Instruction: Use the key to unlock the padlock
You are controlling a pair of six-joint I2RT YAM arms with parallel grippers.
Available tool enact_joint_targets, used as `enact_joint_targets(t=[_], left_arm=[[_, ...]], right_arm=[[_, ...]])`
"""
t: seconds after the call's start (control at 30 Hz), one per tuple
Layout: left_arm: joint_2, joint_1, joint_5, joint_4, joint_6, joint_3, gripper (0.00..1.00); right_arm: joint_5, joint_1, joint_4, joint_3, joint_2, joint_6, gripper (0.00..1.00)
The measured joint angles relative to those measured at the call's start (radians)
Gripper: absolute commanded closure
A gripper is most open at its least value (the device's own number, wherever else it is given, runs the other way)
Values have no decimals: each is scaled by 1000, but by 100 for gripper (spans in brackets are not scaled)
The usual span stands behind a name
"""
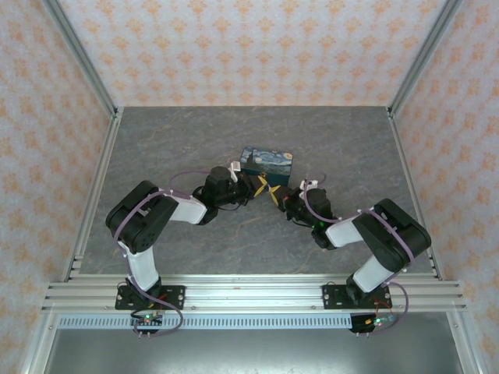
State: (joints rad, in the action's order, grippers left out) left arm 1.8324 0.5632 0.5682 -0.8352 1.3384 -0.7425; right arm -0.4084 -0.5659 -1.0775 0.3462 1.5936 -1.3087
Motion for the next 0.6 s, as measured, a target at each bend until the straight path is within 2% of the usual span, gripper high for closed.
enact_joint_targets(t=[0.6], left_arm=[[0,7,0,1,0,0,100]], right_arm=[[-3,0,4,-35,-11,0,100]])
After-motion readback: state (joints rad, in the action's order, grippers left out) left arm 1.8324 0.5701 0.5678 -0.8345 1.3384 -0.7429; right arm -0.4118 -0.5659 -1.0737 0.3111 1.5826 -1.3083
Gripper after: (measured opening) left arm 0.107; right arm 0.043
